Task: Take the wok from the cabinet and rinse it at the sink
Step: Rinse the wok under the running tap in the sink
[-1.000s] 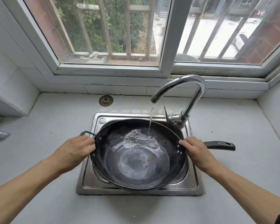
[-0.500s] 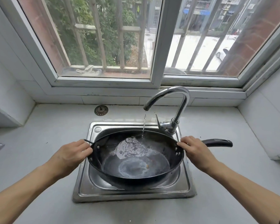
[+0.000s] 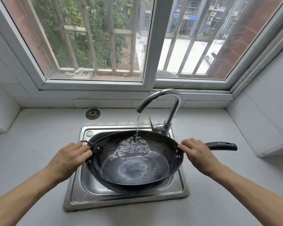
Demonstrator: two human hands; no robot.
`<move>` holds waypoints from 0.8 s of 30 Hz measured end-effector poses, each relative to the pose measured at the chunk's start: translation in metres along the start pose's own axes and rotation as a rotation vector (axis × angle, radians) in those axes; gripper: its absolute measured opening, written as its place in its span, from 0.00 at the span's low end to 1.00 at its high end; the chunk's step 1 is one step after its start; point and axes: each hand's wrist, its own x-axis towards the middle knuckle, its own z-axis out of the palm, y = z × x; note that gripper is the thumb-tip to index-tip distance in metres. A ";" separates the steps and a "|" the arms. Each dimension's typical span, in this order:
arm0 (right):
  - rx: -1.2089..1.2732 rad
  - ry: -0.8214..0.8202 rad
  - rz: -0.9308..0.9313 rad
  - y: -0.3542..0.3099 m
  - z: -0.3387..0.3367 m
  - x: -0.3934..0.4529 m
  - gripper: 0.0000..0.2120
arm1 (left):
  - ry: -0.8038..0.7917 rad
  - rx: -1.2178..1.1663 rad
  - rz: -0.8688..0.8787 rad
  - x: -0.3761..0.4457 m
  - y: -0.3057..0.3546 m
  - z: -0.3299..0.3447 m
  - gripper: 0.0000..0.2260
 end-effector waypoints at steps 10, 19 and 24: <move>-0.021 -0.032 -0.024 -0.003 -0.015 0.005 0.25 | 0.017 0.011 -0.006 -0.003 -0.003 -0.001 0.14; -0.038 -0.024 -0.026 -0.004 -0.051 0.000 0.25 | 0.057 -0.021 -0.029 -0.003 -0.001 0.012 0.13; -0.081 -0.041 -0.019 -0.001 -0.078 -0.008 0.24 | 0.084 -0.082 -0.034 0.011 0.006 0.020 0.12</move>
